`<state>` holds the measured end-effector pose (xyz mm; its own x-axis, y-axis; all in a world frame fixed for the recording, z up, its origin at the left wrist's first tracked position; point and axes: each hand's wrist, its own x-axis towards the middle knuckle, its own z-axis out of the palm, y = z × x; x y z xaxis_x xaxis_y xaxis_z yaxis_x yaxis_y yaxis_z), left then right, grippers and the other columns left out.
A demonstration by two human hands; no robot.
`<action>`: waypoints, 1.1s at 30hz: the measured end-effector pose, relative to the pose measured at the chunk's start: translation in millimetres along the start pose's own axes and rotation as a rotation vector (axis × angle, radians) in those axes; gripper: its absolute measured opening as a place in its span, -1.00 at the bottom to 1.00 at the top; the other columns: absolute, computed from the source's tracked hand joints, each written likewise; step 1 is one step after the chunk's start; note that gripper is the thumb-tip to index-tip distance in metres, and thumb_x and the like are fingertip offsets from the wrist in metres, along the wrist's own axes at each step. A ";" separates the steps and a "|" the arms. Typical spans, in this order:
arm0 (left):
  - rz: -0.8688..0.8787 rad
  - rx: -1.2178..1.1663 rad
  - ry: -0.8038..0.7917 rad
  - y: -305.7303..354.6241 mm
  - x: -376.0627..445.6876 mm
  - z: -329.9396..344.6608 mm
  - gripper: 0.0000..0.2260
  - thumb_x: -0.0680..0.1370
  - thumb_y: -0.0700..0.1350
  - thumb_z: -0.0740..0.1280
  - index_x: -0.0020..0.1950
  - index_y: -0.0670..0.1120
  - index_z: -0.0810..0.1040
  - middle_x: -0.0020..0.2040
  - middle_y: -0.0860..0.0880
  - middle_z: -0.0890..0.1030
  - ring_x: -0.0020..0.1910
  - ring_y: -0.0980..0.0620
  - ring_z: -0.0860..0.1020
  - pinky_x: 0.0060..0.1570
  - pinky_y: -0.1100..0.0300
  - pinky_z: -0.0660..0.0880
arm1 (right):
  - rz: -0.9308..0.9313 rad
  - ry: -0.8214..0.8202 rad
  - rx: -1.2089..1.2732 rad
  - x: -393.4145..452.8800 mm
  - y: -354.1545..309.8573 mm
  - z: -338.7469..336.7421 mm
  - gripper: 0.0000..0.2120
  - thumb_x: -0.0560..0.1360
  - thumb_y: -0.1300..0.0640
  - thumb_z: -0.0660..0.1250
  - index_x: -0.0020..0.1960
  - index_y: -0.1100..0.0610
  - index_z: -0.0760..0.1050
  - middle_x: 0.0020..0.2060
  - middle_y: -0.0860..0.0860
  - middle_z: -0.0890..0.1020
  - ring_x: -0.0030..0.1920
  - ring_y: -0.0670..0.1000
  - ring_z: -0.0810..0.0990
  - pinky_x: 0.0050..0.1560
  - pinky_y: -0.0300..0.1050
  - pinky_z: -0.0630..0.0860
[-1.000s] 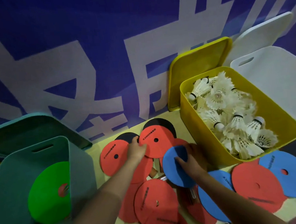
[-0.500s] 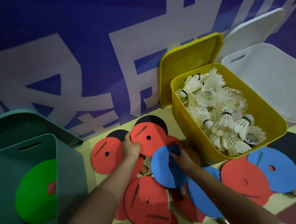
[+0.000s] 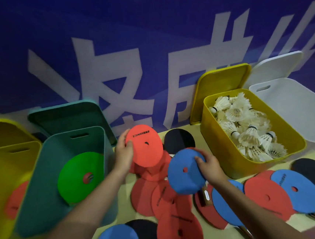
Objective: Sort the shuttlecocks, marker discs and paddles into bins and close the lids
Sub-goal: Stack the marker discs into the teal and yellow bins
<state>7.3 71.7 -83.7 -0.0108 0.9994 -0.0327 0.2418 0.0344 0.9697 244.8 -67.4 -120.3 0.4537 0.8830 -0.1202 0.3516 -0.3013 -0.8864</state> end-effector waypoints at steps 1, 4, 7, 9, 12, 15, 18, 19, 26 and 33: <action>0.005 -0.019 0.018 3.7 -0.4 -15.9 -0.63 0.56 -0.34 0.15 0.32 -0.09 0.46 0.23 -0.02 0.51 0.21 0.03 0.46 0.24 0.21 0.35 | -0.008 0.029 0.025 -4.5 -9.9 7.7 -0.71 0.56 0.20 0.26 0.27 0.06 0.50 0.18 -0.03 0.57 0.19 -0.05 0.49 0.12 -0.22 0.33; 0.033 -0.093 0.070 10.5 -1.5 -59.7 -0.64 0.54 -0.36 0.16 0.25 -0.07 0.50 0.20 -0.04 0.55 0.21 -0.03 0.50 0.28 0.09 0.40 | -0.030 0.102 0.120 -18.5 -41.0 32.8 -0.71 0.57 0.21 0.25 0.28 0.10 0.49 0.17 -0.02 0.56 0.13 -0.10 0.47 0.09 -0.24 0.32; 0.022 -0.153 0.108 14.1 -6.7 -99.6 -0.65 0.53 -0.37 0.15 0.26 -0.13 0.50 0.21 -0.09 0.55 0.17 -0.01 0.50 0.22 0.14 0.40 | -0.065 0.125 0.206 -34.0 -76.4 59.7 -0.73 0.56 0.25 0.24 0.25 0.12 0.49 0.12 -0.04 0.56 0.12 -0.10 0.48 0.08 -0.25 0.33; 0.029 -0.176 0.120 12.7 -12.2 -127.4 -0.65 0.54 -0.37 0.14 0.28 -0.15 0.49 0.22 -0.09 0.54 0.15 0.02 0.49 0.20 0.17 0.39 | -0.089 0.150 0.239 -44.6 -94.4 81.4 -0.73 0.56 0.26 0.25 0.24 0.14 0.50 0.11 -0.02 0.57 0.13 -0.07 0.50 0.10 -0.21 0.35; 0.019 -0.217 0.136 8.0 -18.2 -165.4 -0.66 0.57 -0.35 0.14 0.30 -0.13 0.47 0.20 -0.04 0.52 0.15 0.04 0.47 0.18 0.18 0.38 | -0.112 0.176 0.260 -57.9 -117.3 111.7 -0.74 0.55 0.26 0.25 0.22 0.15 0.51 0.11 0.00 0.58 0.13 -0.04 0.51 0.14 -0.17 0.37; 0.020 -0.236 0.146 0.7 -20.6 -204.3 -0.67 0.58 -0.32 0.14 0.28 -0.09 0.48 0.21 -0.06 0.53 0.15 0.00 0.49 0.21 0.09 0.41 | -0.095 0.187 0.309 -75.4 -136.7 140.7 -0.75 0.56 0.25 0.24 0.23 0.13 0.50 0.09 -0.01 0.55 0.12 -0.03 0.49 0.10 -0.16 0.35; 0.031 -0.230 0.156 -7.4 -19.4 -241.5 -0.68 0.59 -0.32 0.14 0.29 -0.11 0.47 0.25 -0.10 0.52 0.23 -0.08 0.48 0.29 -0.04 0.40 | -0.040 0.203 0.365 -88.2 -150.2 165.5 -0.72 0.57 0.22 0.22 0.27 0.14 0.49 0.14 0.02 0.54 0.14 0.01 0.49 0.09 -0.10 0.38; 0.032 -0.231 0.162 -11.1 -18.9 -257.2 -0.68 0.59 -0.31 0.14 0.30 -0.11 0.47 0.26 -0.11 0.52 0.24 -0.09 0.47 0.29 -0.05 0.40 | -0.029 0.209 0.381 -91.9 -156.5 176.0 -0.71 0.57 0.22 0.22 0.27 0.15 0.49 0.16 0.04 0.54 0.14 0.04 0.50 0.09 -0.08 0.40; 0.040 -0.228 0.249 -40.5 -6.4 -360.8 -0.67 0.60 -0.30 0.15 0.32 -0.09 0.46 0.25 -0.06 0.50 0.18 -0.03 0.48 0.21 0.06 0.42 | -0.031 0.189 0.432 -108.5 -199.3 245.1 -0.71 0.57 0.23 0.21 0.26 0.13 0.49 0.13 0.06 0.53 0.09 0.07 0.50 0.02 -0.04 0.44; -0.079 -0.098 0.331 -85.1 24.3 -440.5 -0.66 0.57 -0.27 0.16 0.31 -0.05 0.46 0.24 -0.11 0.53 0.18 -0.11 0.51 0.18 0.00 0.47 | 0.038 0.113 0.422 -119.4 -205.2 320.1 -0.70 0.56 0.24 0.23 0.29 0.17 0.48 0.19 0.08 0.54 0.19 0.09 0.49 0.17 -0.02 0.43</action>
<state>-440.9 91.9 -60.4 -0.3435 0.9381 -0.0440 0.1332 0.0950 0.9865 -143.6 4.2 -67.2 0.5549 0.8220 -0.1278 -0.0221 -0.1390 -0.9900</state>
